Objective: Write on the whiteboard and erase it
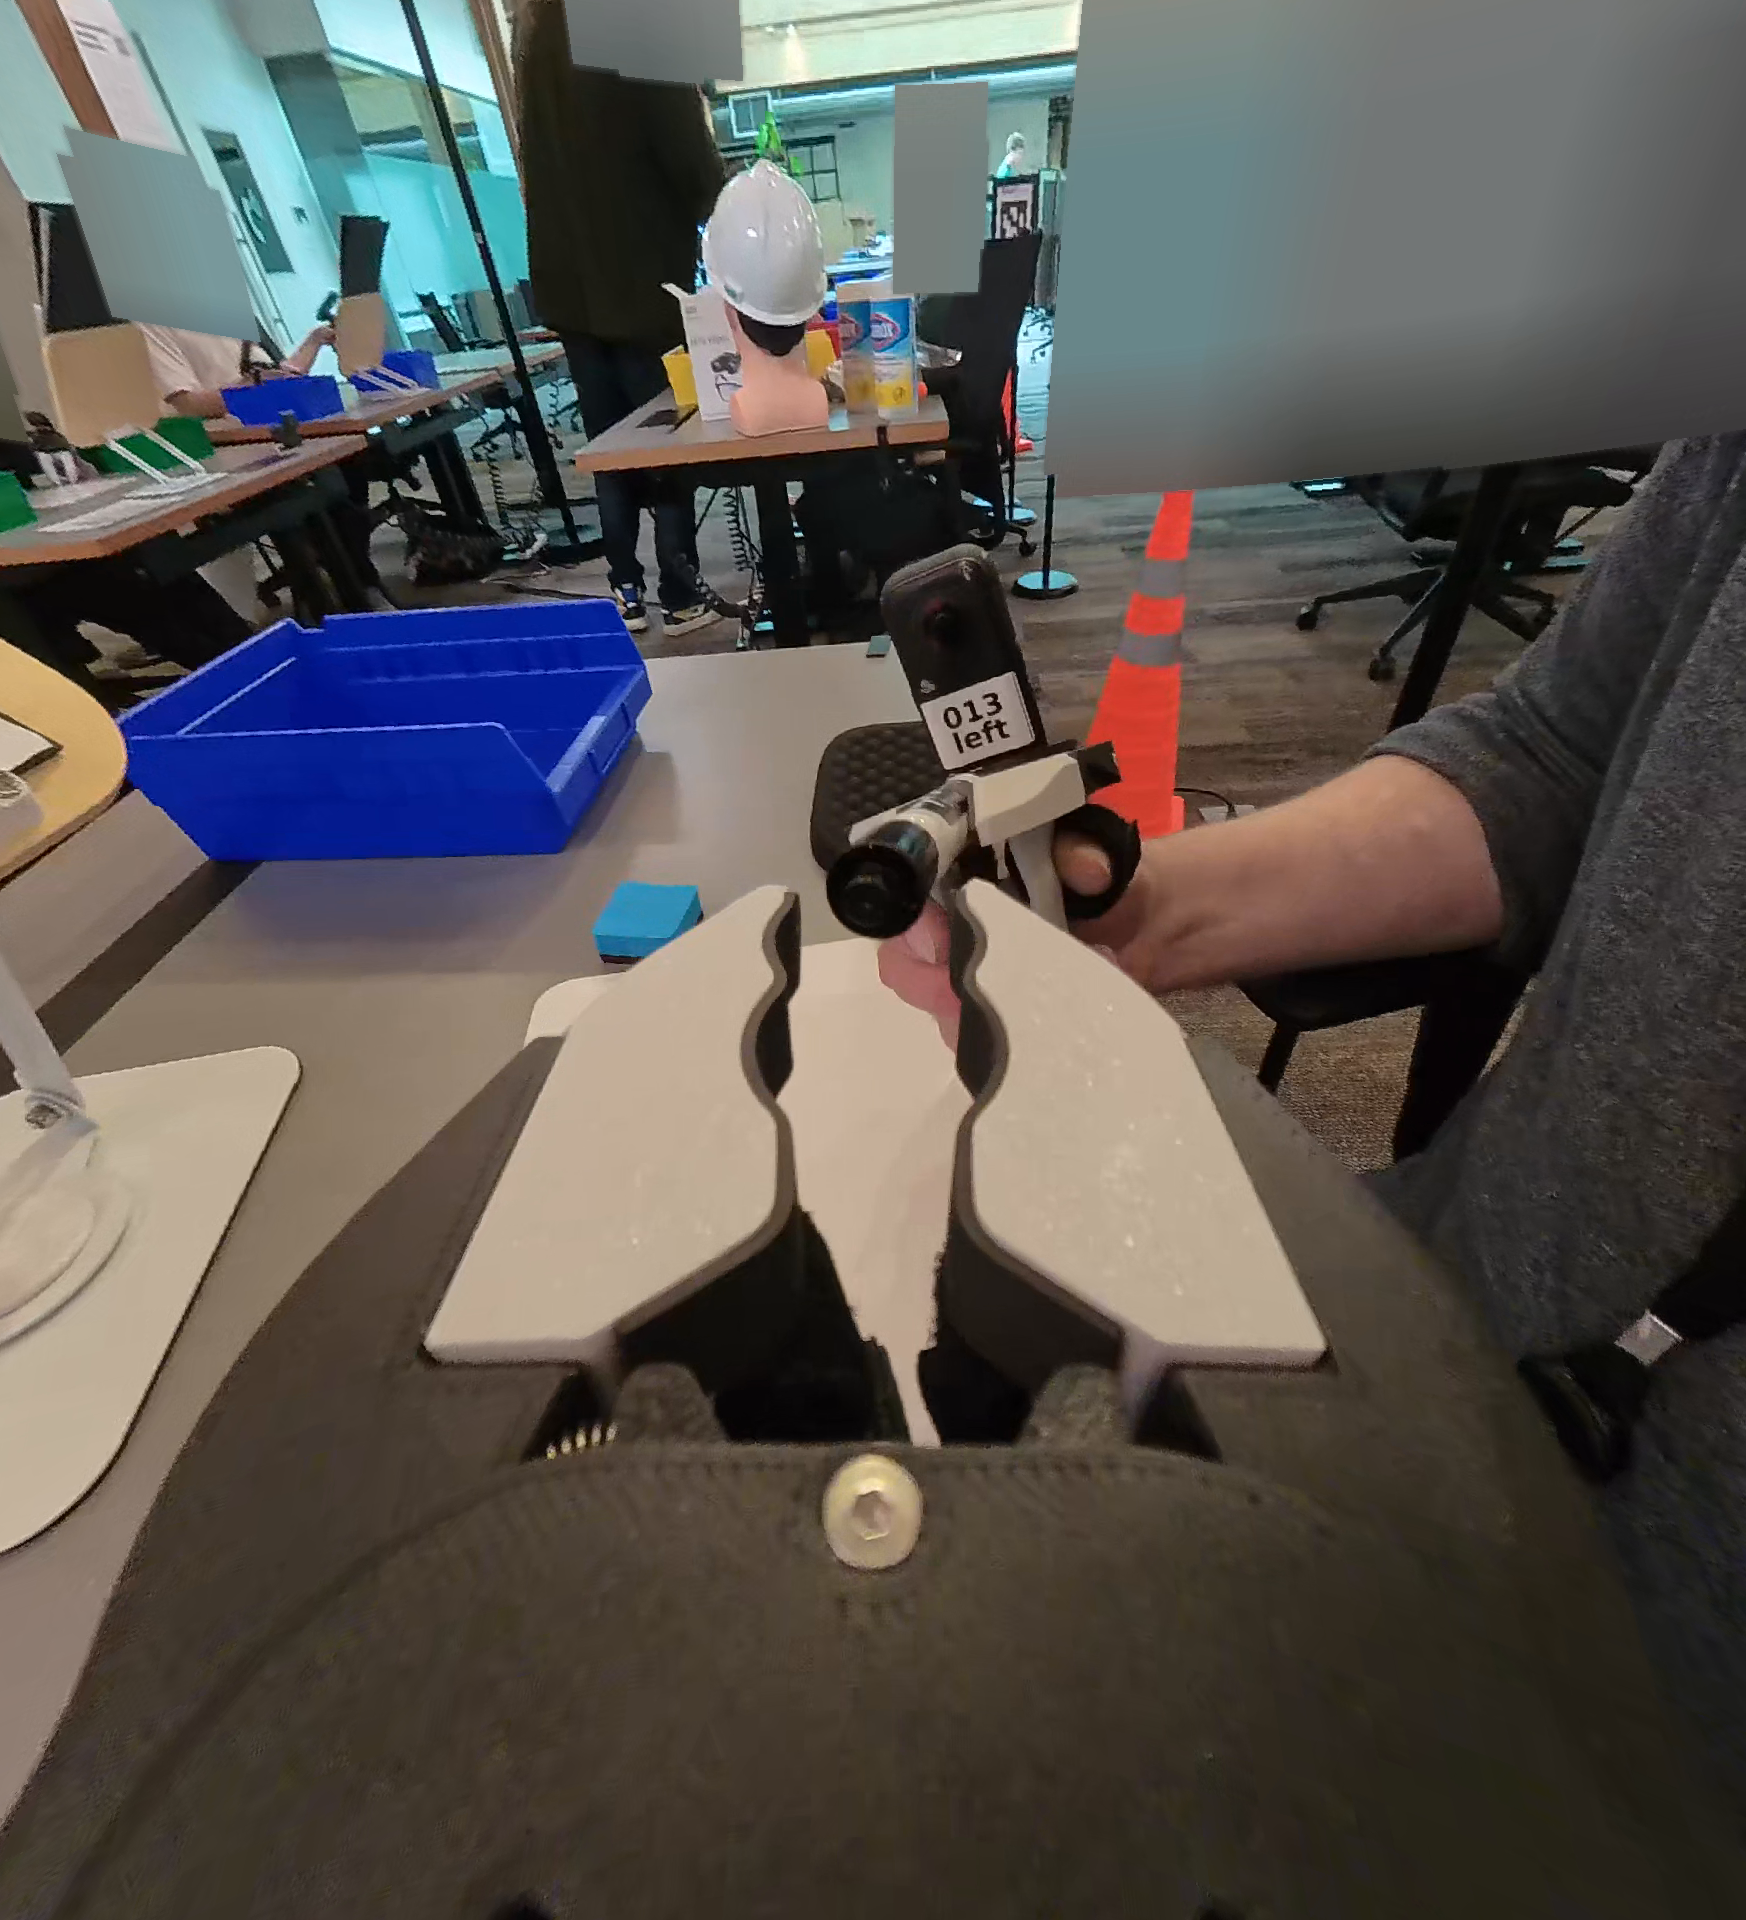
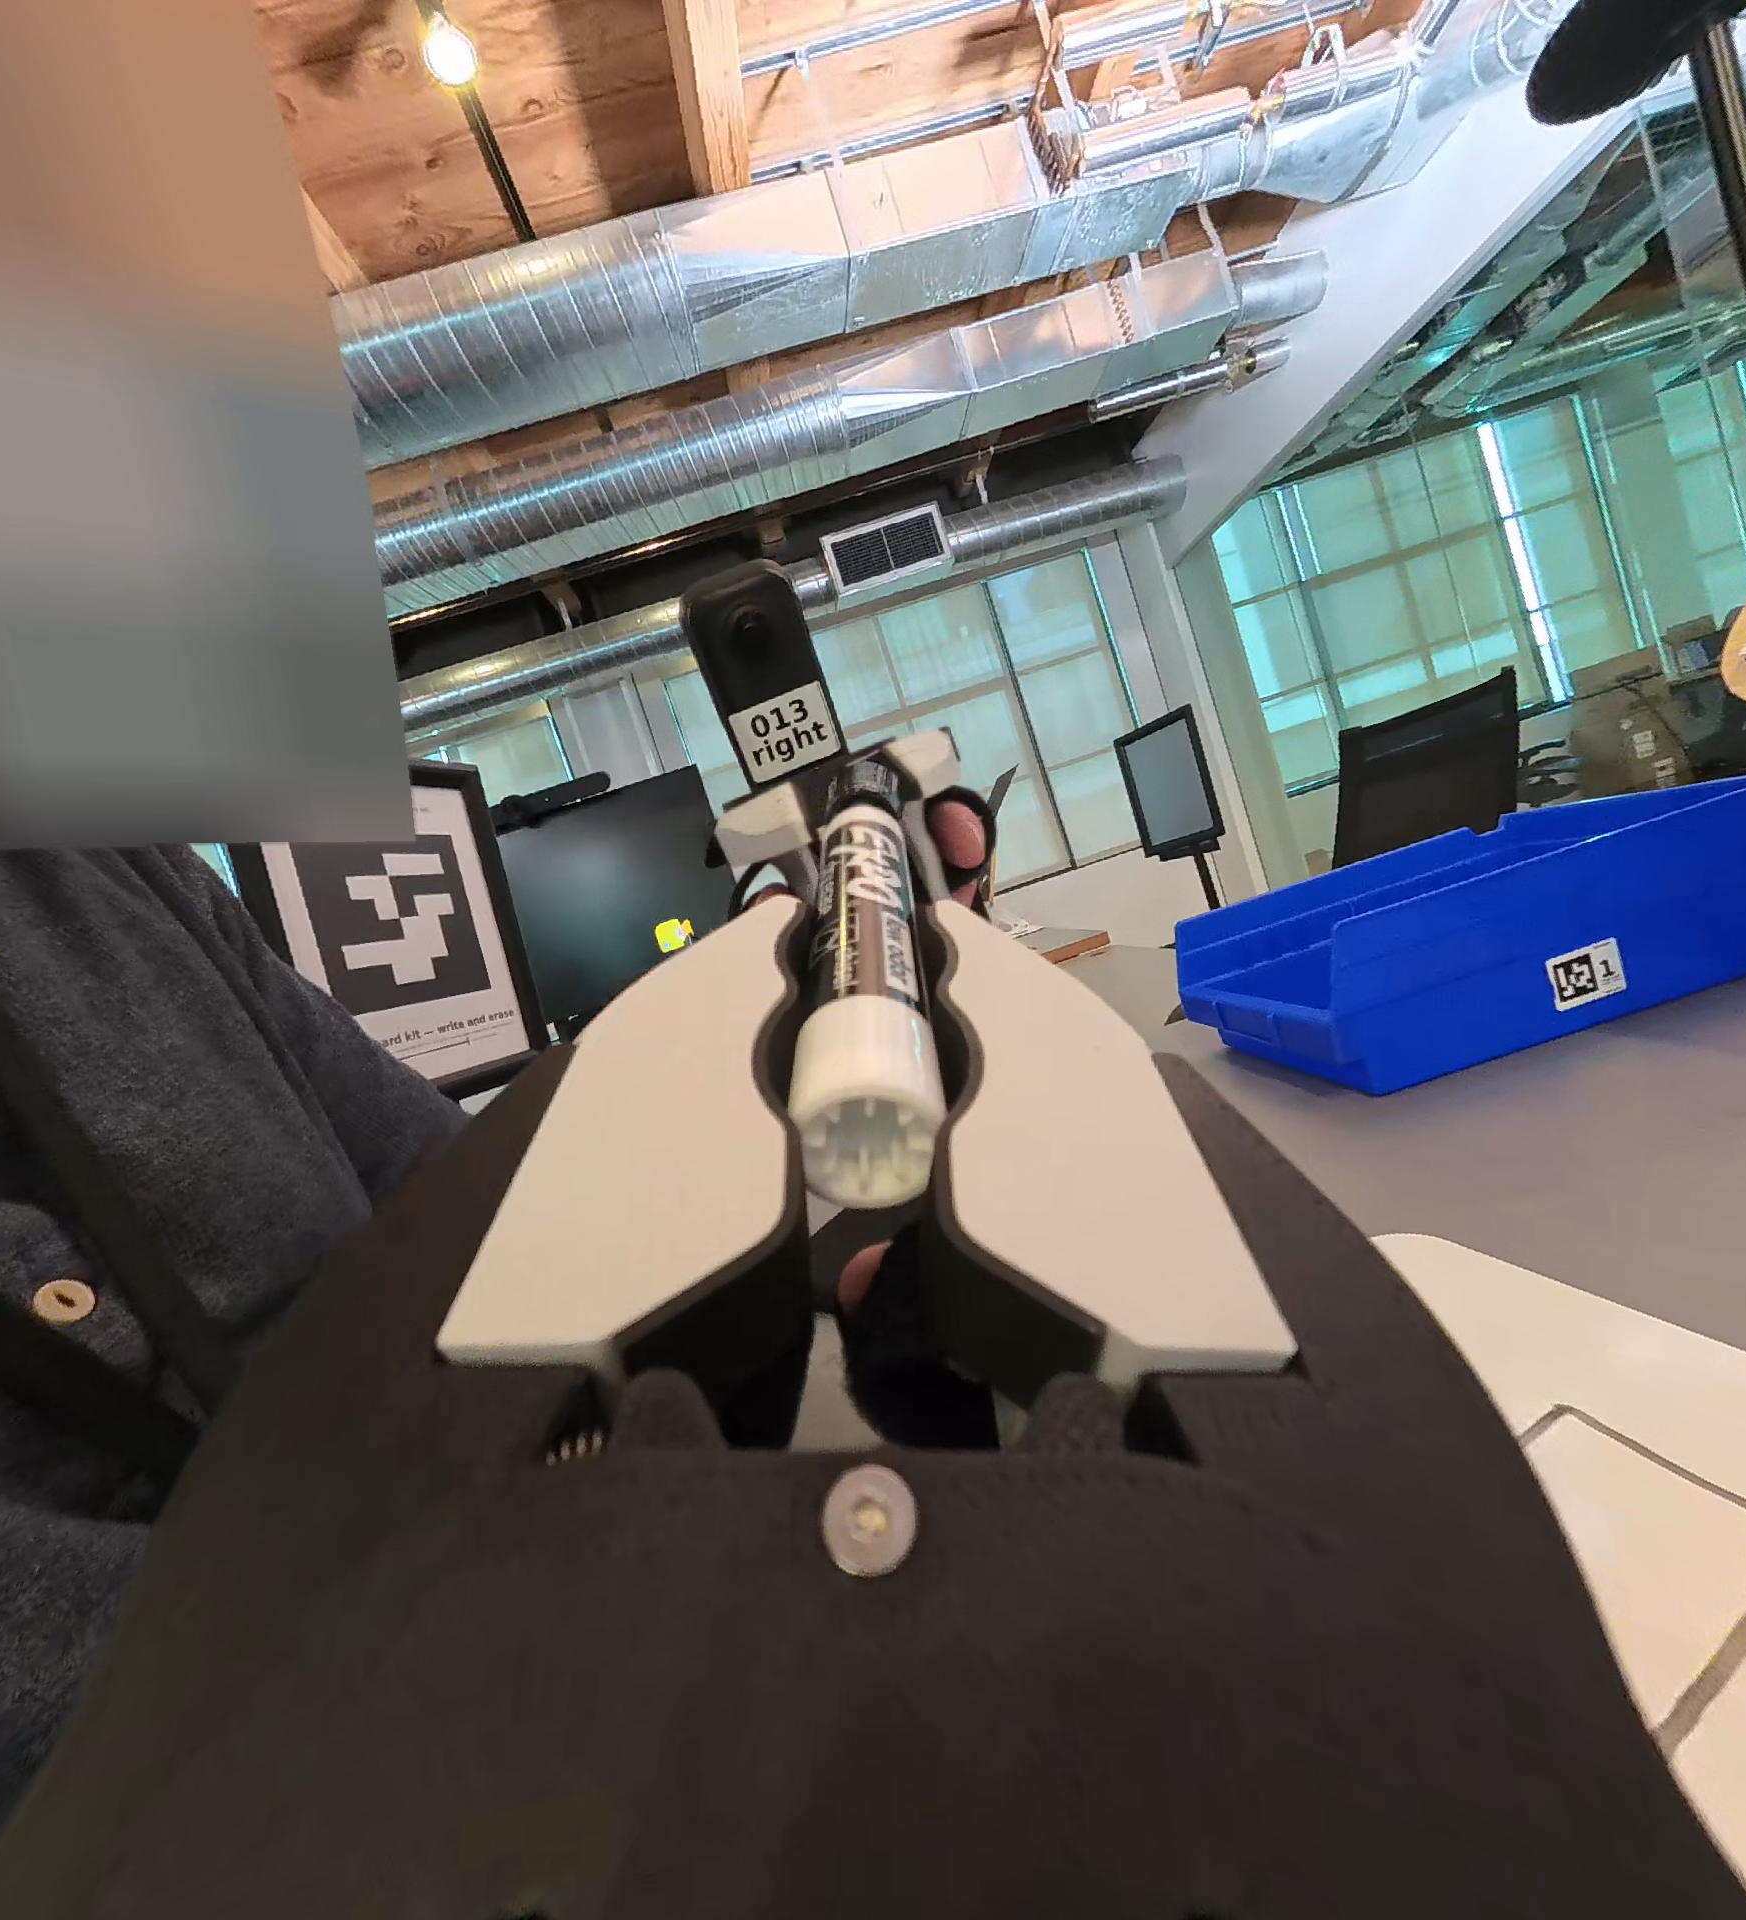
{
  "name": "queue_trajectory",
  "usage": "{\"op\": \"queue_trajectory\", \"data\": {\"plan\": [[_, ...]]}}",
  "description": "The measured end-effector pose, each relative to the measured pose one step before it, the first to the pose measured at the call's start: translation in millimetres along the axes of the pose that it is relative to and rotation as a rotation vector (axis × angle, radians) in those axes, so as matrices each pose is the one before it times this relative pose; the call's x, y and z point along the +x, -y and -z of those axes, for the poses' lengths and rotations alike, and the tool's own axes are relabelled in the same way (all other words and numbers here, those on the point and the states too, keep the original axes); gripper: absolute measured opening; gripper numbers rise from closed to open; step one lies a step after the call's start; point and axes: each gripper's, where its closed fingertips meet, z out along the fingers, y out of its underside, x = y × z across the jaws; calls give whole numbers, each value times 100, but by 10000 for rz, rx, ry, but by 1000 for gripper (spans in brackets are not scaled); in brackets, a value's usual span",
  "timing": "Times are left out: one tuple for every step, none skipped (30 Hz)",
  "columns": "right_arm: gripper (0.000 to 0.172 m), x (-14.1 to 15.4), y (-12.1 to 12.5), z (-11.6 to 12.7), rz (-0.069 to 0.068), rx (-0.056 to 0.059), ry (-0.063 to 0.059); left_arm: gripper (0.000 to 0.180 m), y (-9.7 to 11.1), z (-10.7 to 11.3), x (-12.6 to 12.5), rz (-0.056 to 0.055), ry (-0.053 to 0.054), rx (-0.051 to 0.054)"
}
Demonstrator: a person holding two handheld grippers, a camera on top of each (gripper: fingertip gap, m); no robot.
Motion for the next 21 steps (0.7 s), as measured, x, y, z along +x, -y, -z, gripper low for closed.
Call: {"op": "queue_trajectory", "data": {"plan": [[21, -14, -137, -13, 59, -110, -9, 27, 34, -24, 4, -35, 9, 56], [21, 7, -174, -32, 57, -116, -16, 27, 107, -31, 92, 32, -98, 106], [21, -19, -94, -24, -14, -37, 17, 27, -73, -133, 145, 51, -140, -12], [21, -76, -58, -41, -49, -8, 61, 27, -344, -239, 79, -21, -59, -197], [21, -110, -70, -65, 9, -31, 51, 23, -440, -293, 138, -58, -78, -245], [21, -118, -156, -85, 27, -99, 51, 21, -235, -257, 244, -7, -135, -106], [21, -98, -196, -94, 43, -120, 37, 21, -50, -163, 197, 35, -115, 33], [21, -72, -39, -28, 21, -17, 20, 21, 30, -25, 96, 33, -64, 83], [21, -39, -40, -7, -32, -24, 22, 21, -28, 32, 58, 9, -41, 42], [21, -16, -63, -4, 44, -46, -10, 21, -73, 30, 43, -41, 2, 8], [21, -32, -63, -11, 28, -48, 7, 20, -55, 28, 63, -50, 2, 3], [21, -66, -59, -14, 23, -72, 29, 20, -54, 56, 121, -11, -57, -33], [21, -95, -68, -42, 76, -89, 23, 20, -55, 74, 112, -20, -45, -92], [21, -71, -62, -52, 63, -75, -9, 20, -54, 68, 119, -99, -19, -134], [21, -146, -73, -26, 44, -72, 49, 20, -35, 52, 192, -118, -51, -154], [21, -138, -57, 20, 61, -79, 39, 20, -95, -4, 124, -120, -6, -193], [21, 2, -71, 79, 89, -125, -30, 20, -162, -42, 83, -120, 25, -212], [21, -36, -89, 77, 90, -137, 5, 20, -121, -53, 80, -35, -31, -139], [21, -50, -22, 60, 97, -116, 8, 19, -57, -48, 90, 13, -51, -47], [21, -43, 19, 51, 34, -48, 10, 19, 17, -52, 46, -24, 15, 12], [21, -10, 13, 37, -37, 7, 18, 19, -5, -49, 6, -15, 30, 14]]}}
